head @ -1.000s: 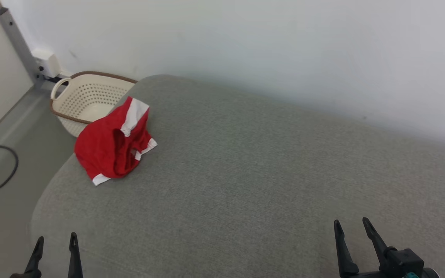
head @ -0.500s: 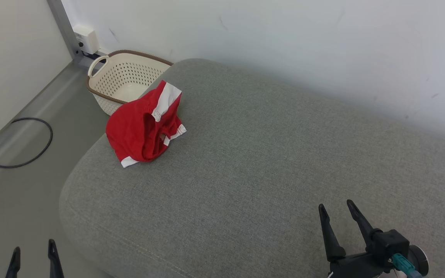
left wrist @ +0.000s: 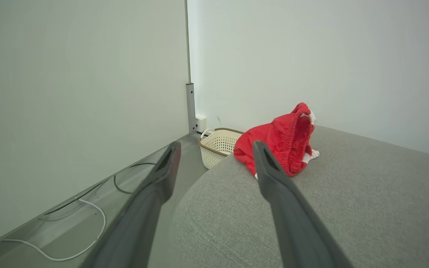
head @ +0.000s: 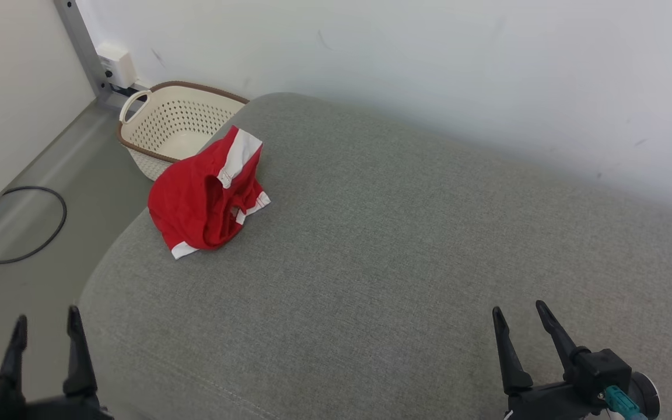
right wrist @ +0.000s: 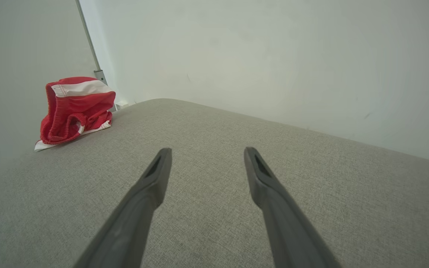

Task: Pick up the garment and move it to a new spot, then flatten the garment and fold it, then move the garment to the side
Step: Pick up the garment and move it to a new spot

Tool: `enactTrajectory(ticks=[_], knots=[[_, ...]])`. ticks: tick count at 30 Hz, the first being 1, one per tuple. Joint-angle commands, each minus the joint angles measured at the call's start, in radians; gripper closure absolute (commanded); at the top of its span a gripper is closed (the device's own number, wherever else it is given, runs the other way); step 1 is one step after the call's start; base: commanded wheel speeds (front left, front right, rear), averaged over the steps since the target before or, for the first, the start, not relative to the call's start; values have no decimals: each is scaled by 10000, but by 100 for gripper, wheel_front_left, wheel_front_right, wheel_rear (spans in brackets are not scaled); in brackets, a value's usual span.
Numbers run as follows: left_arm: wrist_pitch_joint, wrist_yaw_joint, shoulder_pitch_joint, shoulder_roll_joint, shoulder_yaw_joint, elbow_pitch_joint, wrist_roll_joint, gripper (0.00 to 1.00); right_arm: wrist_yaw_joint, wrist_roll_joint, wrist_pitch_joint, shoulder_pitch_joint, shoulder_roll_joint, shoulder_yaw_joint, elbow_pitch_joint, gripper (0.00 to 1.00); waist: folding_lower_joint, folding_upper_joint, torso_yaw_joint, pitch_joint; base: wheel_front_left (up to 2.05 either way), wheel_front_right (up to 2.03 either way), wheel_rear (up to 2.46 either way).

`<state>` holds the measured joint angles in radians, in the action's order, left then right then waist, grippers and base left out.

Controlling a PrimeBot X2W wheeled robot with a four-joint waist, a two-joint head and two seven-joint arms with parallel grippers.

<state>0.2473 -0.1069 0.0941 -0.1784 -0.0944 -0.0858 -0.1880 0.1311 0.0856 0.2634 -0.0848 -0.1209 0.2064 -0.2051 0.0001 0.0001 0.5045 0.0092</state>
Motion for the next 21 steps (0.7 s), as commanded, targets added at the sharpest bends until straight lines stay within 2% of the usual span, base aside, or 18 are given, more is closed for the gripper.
enactTrajectory(ticks=[1,9,10,11,12,21], knots=[[35,89,406,-50,-72,-41,-188,0,-9,-112,11,22,-9,32,91,0,-1,-1,-305,186,0,0,0],[-70,508,2510,-483,-226,-720,-694,0,-9,-208,-9,-325,-47,179,187,0,-1,-1,-1311,665,0,0,0],[-154,663,3136,-635,-326,-1037,-968,0,-9,-214,-7,-425,-42,294,187,0,-1,-1,-1696,795,0,0,0],[-154,663,3136,-635,-326,-1037,-968,0,-9,-214,-7,-425,-42,294,187,0,-1,-1,-1696,795,0,0,0],[-298,822,3668,-914,-512,-1441,-1178,0,-9,-212,-6,-516,-13,352,203,0,-1,-1,-2092,894,0,0,0],[-1004,1410,5420,-2082,-915,-3533,-1747,0,-9,-177,7,-749,124,366,118,0,-1,-1,-3680,1175,0,0,0]])
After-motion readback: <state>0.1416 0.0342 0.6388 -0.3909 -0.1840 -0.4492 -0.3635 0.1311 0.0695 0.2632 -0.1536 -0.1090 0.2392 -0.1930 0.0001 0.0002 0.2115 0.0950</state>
